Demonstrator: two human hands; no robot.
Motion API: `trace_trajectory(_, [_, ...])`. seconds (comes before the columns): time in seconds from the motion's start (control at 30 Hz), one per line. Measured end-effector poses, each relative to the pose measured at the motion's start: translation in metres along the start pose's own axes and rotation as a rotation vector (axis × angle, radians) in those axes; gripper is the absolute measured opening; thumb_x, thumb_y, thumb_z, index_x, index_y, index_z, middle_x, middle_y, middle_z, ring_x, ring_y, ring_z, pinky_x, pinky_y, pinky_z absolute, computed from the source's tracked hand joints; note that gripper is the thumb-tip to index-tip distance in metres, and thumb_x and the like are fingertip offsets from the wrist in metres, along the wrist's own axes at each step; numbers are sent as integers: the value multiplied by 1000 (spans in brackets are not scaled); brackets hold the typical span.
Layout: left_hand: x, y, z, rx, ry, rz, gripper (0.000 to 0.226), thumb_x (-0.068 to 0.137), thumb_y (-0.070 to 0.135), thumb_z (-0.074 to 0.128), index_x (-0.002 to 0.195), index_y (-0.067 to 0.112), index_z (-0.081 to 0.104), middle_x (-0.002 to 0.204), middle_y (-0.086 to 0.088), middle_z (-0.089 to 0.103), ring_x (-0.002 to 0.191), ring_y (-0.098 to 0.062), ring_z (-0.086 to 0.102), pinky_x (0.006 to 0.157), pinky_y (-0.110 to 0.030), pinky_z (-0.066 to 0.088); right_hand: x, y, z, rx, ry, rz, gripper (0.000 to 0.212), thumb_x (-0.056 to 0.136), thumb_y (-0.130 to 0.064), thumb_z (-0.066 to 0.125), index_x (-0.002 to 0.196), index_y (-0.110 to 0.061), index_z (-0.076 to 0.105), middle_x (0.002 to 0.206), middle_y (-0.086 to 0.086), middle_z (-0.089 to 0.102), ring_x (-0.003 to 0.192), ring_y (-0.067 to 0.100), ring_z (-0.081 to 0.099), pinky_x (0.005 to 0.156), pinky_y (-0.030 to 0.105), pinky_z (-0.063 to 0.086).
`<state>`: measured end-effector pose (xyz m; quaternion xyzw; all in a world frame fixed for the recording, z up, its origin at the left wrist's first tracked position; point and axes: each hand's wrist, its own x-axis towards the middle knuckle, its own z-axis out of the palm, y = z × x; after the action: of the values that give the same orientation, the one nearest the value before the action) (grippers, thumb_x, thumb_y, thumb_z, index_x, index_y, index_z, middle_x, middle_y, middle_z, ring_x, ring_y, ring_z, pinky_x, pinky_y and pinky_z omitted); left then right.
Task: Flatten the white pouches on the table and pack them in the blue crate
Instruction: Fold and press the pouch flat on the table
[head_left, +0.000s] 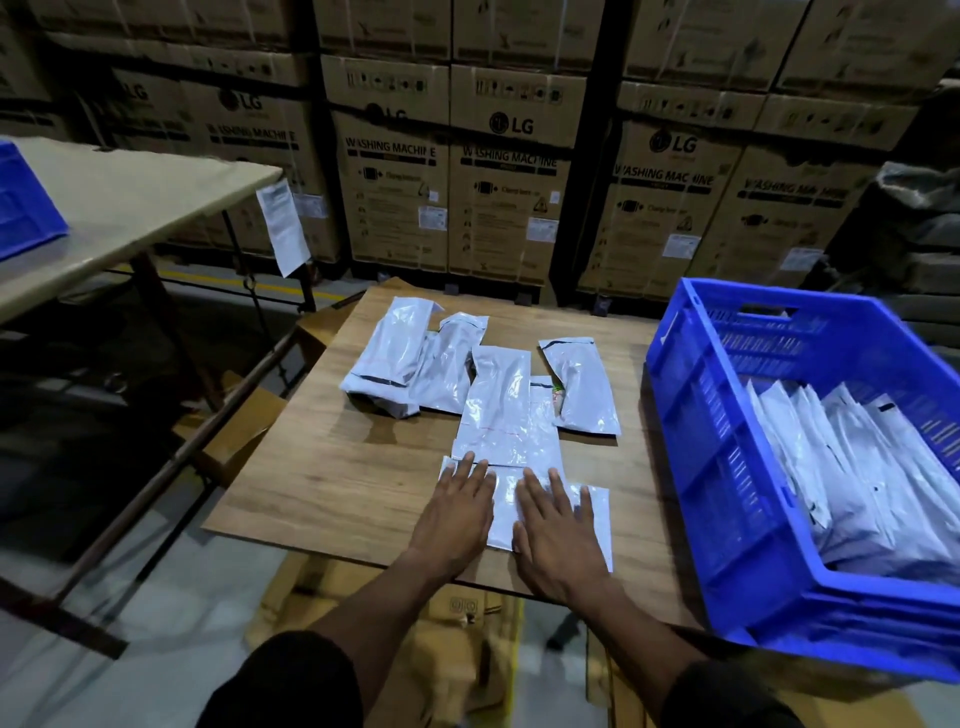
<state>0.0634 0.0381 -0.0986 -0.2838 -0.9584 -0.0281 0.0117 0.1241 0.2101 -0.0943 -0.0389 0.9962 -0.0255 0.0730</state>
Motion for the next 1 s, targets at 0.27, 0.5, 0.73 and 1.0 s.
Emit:
trace_trajectory(0.27, [3, 8, 8, -67, -132, -33, 65, 105, 8, 32, 161, 6, 0, 170, -10, -6, 156, -25, -9, 123, -36, -10, 14, -15, 13, 105, 7, -32, 74, 89, -48, -11, 160, -29, -2, 165, -17, -10, 152, 16, -16, 117, 54, -10])
trace_trajectory(0.5, [-5, 9, 18, -43, -109, -43, 63, 105, 29, 24, 162, 10, 5, 170, -7, -4, 156, -31, -8, 125, -45, 2, 11, -12, 11, 103, -4, -9, 57, 104, -47, 9, 157, -36, -10, 162, -23, -17, 150, 13, -22, 117, 56, -13])
trace_trajectory(0.73, [-9, -1, 27, -97, -76, -88, 59, 99, 47, 32, 148, 21, 53, 158, -1, 43, 145, -41, 38, 106, -57, 46, 9, -18, 9, 152, -28, 97, 57, 101, -48, 7, 154, -46, -12, 161, -25, -18, 150, 20, -22, 114, 63, -13])
trace_trajectory(1.0, [-12, -1, 31, -87, -37, -116, 59, 96, 52, 37, 149, 29, 48, 161, 4, 39, 147, -40, 35, 109, -59, 39, 3, -31, 14, 148, 12, 257, 63, 97, -53, 6, 157, -38, 17, 166, -15, 4, 154, 27, 3, 112, 62, -7])
